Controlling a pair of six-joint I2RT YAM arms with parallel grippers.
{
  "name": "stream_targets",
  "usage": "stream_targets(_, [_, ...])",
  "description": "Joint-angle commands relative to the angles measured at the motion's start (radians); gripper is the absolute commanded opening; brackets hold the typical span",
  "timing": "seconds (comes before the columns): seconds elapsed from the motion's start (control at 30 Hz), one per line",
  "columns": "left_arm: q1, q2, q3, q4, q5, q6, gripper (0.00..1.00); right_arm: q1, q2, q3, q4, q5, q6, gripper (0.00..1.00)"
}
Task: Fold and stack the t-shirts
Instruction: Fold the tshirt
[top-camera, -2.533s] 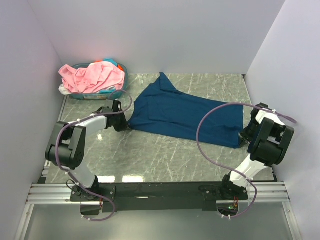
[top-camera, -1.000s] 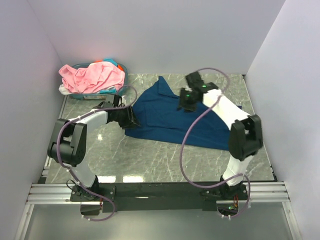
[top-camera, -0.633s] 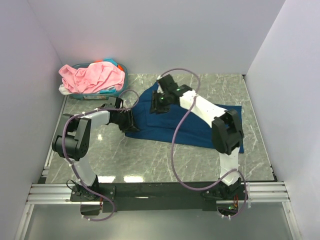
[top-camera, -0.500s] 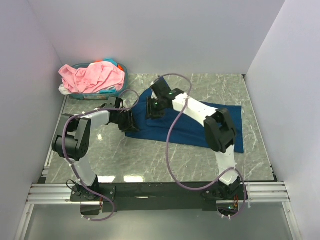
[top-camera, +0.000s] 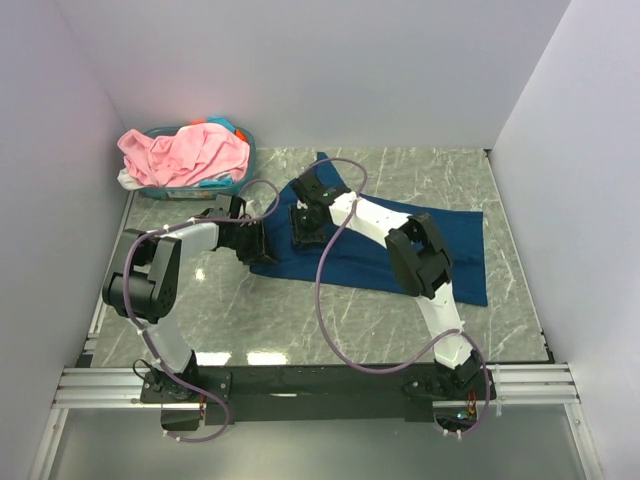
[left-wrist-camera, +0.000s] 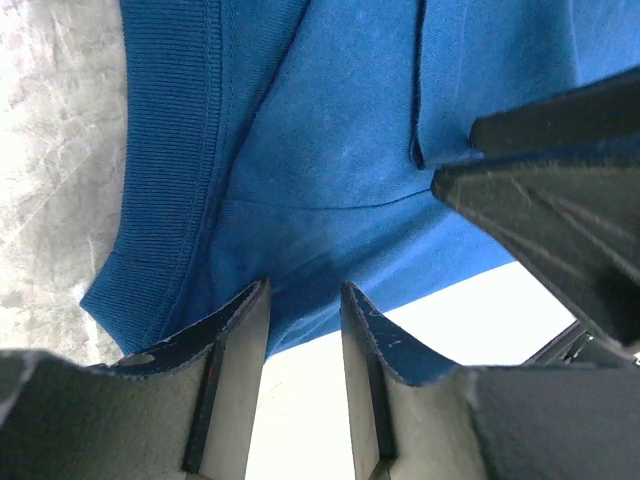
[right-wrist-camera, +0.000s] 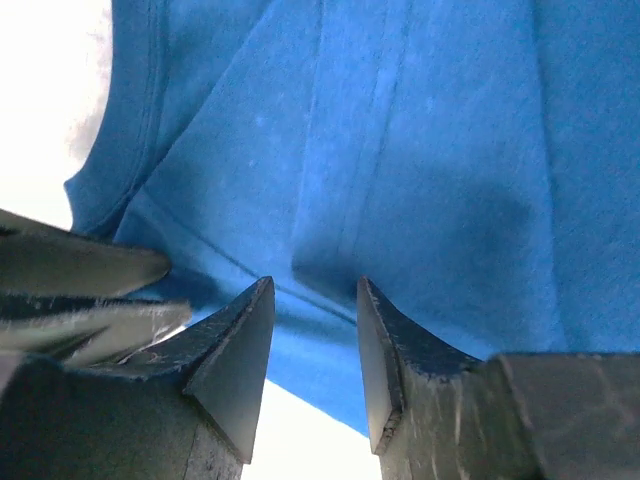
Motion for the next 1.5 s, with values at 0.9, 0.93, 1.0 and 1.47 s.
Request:
stream_targets(0.9, [0.028, 0.011, -0.013, -0.016, -0.02, 0.035, 0.41, 0.056, 0.051, 0.094, -0.097, 0.127, -0.1, 0.26])
stream_targets(0.93, [0.028, 0.013, -0.01, -0.016, -0.02, 0.035, 0.41, 0.054, 0.052, 0.096, -0.097, 0.124, -0.102, 0.23])
stream_targets(1.0, [0.032, 0.019, -0.006, -0.018, -0.017, 0.035, 0.41, 0.056, 0.051, 0.109, -0.101, 0.113, -0.1, 0.12])
stream_targets(1.47, [0.033, 0.051, 0.005, -0.03, 0.008, 0.035, 0.41, -0.07, -0.06, 0.06, -0.085, 0.009, -0.018, 0.02])
